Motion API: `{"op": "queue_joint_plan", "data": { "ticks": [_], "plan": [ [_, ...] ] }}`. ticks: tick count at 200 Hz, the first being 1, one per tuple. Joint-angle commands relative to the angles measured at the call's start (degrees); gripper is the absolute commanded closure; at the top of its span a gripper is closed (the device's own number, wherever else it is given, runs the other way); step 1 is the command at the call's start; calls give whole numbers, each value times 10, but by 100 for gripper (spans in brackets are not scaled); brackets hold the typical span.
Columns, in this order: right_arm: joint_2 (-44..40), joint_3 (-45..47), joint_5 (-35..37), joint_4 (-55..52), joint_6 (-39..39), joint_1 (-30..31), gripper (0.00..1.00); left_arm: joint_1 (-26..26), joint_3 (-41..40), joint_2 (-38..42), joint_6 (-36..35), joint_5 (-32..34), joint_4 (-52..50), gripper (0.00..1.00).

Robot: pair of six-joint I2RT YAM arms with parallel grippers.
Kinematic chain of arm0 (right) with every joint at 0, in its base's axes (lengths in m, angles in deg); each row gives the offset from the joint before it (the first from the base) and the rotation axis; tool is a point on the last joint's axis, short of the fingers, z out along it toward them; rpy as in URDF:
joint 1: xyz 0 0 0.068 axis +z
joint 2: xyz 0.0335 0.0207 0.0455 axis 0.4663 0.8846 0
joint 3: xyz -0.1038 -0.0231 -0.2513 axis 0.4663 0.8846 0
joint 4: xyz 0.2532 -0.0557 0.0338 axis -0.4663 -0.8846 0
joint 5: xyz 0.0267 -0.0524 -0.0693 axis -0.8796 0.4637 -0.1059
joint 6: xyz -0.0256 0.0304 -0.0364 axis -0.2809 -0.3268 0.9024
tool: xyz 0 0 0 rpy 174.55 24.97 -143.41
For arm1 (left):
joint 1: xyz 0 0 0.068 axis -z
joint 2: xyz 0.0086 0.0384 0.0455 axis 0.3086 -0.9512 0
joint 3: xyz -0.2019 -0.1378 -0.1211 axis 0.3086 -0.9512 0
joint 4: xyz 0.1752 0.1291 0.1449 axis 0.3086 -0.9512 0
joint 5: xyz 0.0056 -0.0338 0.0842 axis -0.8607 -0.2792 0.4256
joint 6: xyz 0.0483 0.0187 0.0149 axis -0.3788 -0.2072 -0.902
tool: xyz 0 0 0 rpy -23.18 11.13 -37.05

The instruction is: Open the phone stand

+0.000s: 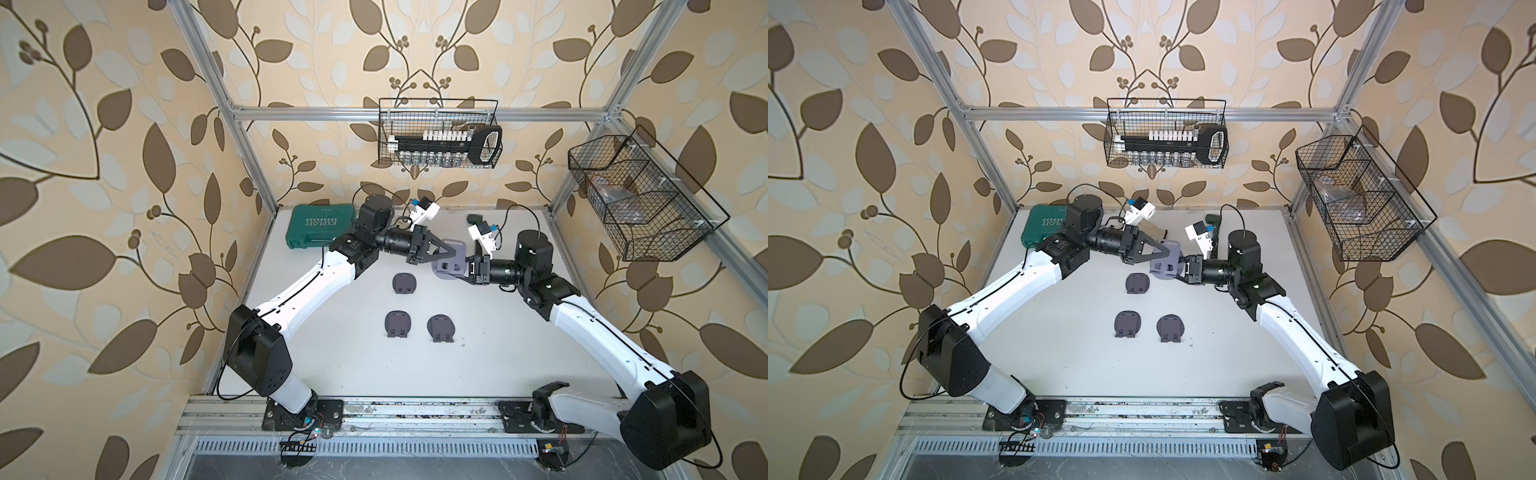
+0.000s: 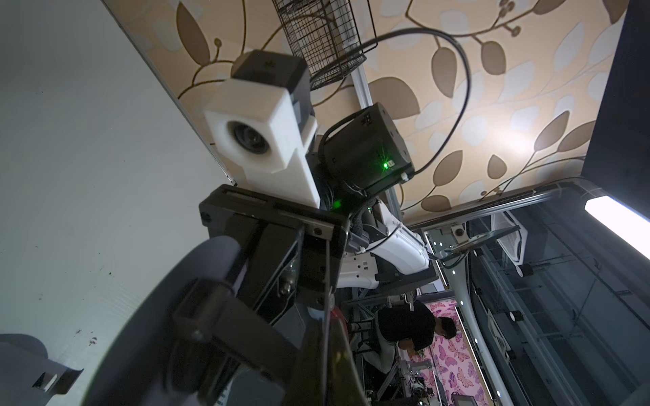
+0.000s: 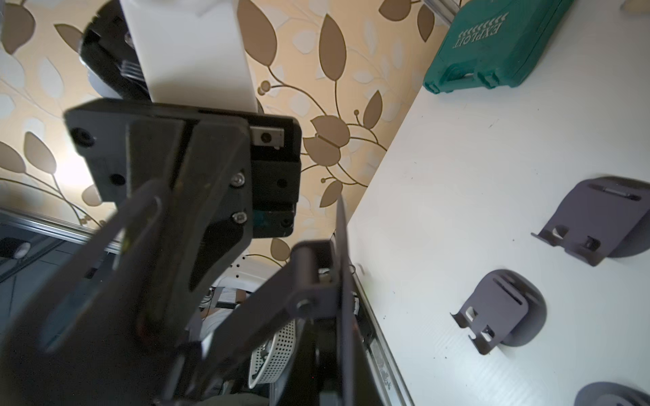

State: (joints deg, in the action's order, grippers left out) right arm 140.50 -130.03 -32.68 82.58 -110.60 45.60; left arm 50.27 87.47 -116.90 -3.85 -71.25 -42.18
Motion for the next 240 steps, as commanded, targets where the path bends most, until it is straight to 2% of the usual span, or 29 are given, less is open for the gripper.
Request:
{"op": "queue_joint_plan", "data": {
  "ticks": [1,13,32,55,93,115,132,155,205,224,240],
  "plan": [
    [-6,-14,5,27,4,10,100,11,15,13,-5,23,-13,100],
    [-7,-12,6,29,-5,10,100,10,13,12,-5,24,-17,100],
    [-6,-5,6,52,-31,10,100,11,15,13,-42,30,-36,100],
    [6,10,-2,114,-122,10,100,13,6,28,-101,59,-49,100],
    [9,48,16,235,-260,11,100,15,-41,44,-103,84,61,100],
    [31,80,29,376,-374,11,100,16,-58,45,-102,86,109,100],
    [51,92,33,440,-421,11,100,16,-61,47,-108,87,126,100],
    [56,97,32,433,-417,12,100,16,-58,53,-126,86,138,100],
    [52,107,13,416,-414,14,100,14,1,50,-200,94,76,100],
    [31,102,5,358,-365,14,100,10,25,34,-193,99,65,100],
    [6,86,7,248,-286,16,100,3,47,15,-167,97,66,100]
  ]
}}
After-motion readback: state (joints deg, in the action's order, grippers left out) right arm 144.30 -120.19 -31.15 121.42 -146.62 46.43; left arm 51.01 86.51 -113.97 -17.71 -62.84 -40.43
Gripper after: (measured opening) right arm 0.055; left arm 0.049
